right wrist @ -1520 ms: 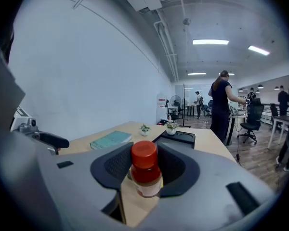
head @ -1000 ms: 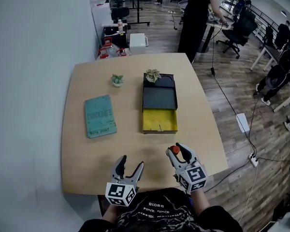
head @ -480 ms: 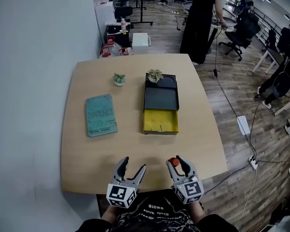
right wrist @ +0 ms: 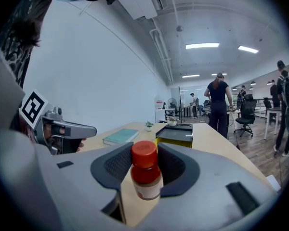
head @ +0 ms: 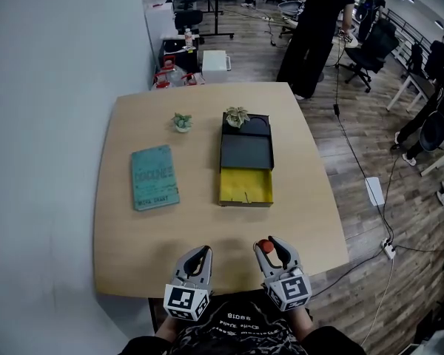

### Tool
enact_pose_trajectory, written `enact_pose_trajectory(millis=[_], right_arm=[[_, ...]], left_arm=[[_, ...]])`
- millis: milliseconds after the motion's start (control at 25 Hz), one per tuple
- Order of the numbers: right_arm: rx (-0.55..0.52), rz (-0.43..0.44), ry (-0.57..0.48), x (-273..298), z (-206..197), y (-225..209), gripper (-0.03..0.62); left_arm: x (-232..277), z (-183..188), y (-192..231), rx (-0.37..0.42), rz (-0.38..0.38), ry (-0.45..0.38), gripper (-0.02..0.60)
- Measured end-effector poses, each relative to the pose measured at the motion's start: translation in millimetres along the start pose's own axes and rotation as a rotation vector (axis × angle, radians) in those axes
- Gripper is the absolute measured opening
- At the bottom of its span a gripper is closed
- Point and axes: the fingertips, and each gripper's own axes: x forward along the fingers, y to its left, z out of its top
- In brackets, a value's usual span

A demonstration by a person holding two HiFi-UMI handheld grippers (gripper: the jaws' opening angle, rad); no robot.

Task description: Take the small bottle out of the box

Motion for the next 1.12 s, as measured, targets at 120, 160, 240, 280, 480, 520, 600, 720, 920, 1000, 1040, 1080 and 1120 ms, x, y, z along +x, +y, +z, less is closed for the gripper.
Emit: enact_pose_trajectory(millis=[120, 160, 240, 280, 480, 520, 600, 720, 920, 1000, 1040, 1080, 1120], right_arm=[[-0.001, 0.001, -0.002, -0.2, 0.6, 0.5, 0.16], [-0.002, 0.001, -0.004, -0.1, 1.4, 0.5, 0.16], [-0.005, 0.002, -0.007, -0.4, 3.6, 0.6, 0.16], [-0.006, 0.003, -0.006, -0.7, 4.1, 0.6, 0.16], [-0.01, 0.009, -0.002, 0.3, 2.5, 0.8, 0.16], [-0.012, 0.011, -0.001, 0.9, 2.2, 1.0, 0.16], [-0.014, 0.014, 0.001, 2.2, 1.4, 1.8, 0.16], [-0.019, 0.019, -0.001, 3.1, 2.3, 3.1, 0.16], [-0.023, 0.028, -0.002, 3.7, 3.9, 3.9, 0.16], [-0.028, 0.033, 0.0, 3.9, 3.5, 4.6, 0.16], [-0.031, 0.035, 0.001, 3.9, 3.3, 4.8, 0.16], [-0.032, 0.035, 0.002, 3.9, 3.0, 4.8, 0.16], [-0.031, 0.035, 0.003, 3.9, 2.5, 4.8, 0.16]], left_arm=[[0.3, -1.0, -2.1, 0.0, -0.012, 0.007, 0.005], [0.3, -1.1, -2.6, 0.001, -0.014, 0.009, 0.004], [-0.1, -0.4, -3.6, 0.002, -0.016, 0.01, 0.005], [-0.3, 0.1, -4.3, 0.003, -0.017, 0.01, 0.005], [-0.3, -0.2, -6.6, 0.008, -0.03, 0.007, 0.004], [-0.3, -0.2, -6.5, 0.008, -0.031, 0.006, 0.005], [-0.3, -0.5, -6.1, 0.012, -0.032, 0.007, 0.005], [-1.4, -1.2, -6.9, 0.012, -0.037, 0.008, 0.004], [-1.7, 0.8, -8.4, 0.007, -0.044, 0.005, 0.005], [-1.5, -0.2, -8.5, 0.007, -0.044, 0.009, 0.005], [-1.4, -0.7, -8.8, 0.006, -0.044, 0.011, 0.005], [-1.1, -1.2, -9.0, 0.005, -0.045, 0.012, 0.005], [-0.8, -1.3, -9.0, 0.005, -0.045, 0.013, 0.005]])
